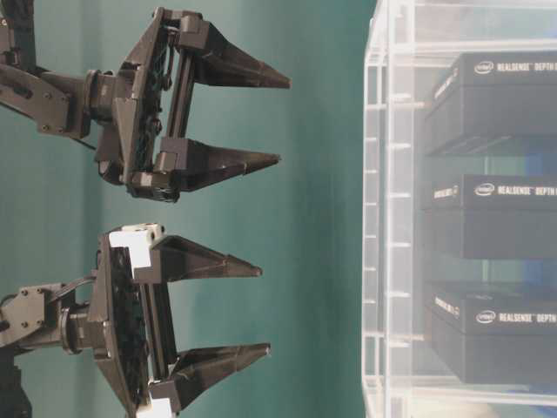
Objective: Take the box out of the case with both arms.
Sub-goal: 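Align left gripper over left black box, right gripper over right box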
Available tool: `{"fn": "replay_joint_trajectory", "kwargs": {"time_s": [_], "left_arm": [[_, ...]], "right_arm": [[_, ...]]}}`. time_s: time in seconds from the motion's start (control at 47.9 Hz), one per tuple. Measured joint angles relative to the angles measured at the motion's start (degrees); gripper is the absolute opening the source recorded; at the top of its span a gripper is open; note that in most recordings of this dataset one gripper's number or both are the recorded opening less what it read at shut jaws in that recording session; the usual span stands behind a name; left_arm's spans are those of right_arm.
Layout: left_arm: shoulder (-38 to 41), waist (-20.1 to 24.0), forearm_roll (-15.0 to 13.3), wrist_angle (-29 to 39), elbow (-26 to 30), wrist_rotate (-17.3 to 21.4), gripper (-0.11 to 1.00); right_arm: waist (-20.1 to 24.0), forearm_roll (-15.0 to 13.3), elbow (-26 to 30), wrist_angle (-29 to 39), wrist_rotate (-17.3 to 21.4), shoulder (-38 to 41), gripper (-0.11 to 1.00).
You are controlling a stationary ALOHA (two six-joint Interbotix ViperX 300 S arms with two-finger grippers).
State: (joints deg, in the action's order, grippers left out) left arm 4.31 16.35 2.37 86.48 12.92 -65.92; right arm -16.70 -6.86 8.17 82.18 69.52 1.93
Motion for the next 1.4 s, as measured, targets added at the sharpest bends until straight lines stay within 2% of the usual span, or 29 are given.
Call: {"fn": "replay_joint_trajectory", "kwargs": {"time_s": [1.399], "left_arm": [[1.3, 0.0, 0.7, 0.0, 0.0, 0.3, 0.92]], "right_arm": [[0.1, 0.2, 0.0, -1.1, 0.0, 0.6, 0.95]]}}
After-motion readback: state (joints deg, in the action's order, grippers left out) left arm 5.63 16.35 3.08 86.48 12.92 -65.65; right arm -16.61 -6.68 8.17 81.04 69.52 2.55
